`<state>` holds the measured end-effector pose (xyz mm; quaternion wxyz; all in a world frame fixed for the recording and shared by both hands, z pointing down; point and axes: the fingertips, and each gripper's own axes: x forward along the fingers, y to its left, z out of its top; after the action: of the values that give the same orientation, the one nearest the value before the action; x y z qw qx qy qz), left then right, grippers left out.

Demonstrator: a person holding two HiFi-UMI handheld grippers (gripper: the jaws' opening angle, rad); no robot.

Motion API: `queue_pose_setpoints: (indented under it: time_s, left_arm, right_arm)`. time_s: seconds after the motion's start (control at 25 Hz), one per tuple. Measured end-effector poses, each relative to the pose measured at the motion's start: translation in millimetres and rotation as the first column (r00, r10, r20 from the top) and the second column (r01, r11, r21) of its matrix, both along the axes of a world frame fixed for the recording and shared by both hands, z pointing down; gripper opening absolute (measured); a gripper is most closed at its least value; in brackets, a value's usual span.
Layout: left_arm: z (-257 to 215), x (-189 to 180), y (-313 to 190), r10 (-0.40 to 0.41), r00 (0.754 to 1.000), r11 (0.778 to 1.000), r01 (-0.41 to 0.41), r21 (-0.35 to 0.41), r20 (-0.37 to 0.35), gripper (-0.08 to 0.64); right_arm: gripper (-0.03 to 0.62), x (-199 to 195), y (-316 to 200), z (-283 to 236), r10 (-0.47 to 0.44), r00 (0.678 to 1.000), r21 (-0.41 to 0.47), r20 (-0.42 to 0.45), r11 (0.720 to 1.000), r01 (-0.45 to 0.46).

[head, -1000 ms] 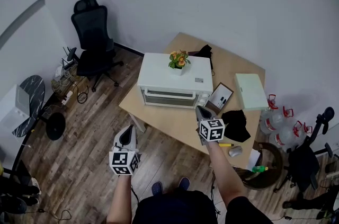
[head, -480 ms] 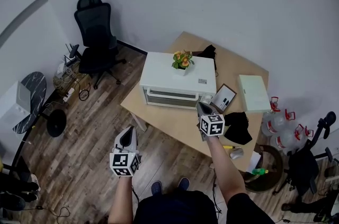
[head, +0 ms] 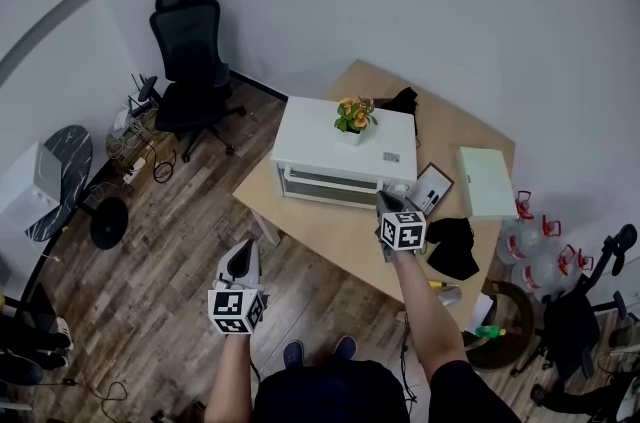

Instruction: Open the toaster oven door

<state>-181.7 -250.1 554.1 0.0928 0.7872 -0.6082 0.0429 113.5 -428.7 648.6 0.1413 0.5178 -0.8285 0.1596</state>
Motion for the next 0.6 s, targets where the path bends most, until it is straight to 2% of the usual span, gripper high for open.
queue_pose_setpoints:
  time_s: [0.6]
  left_arm:
    - [-5.2,-2.9,3.8,0.007,1.0,1.0,-0.007,0.013,0.018,-0.005]
  right_arm:
    - [0.012,-9.8,-23.7,6.9,-0.013,1.0,-0.019,-0.023,1.0,0.012]
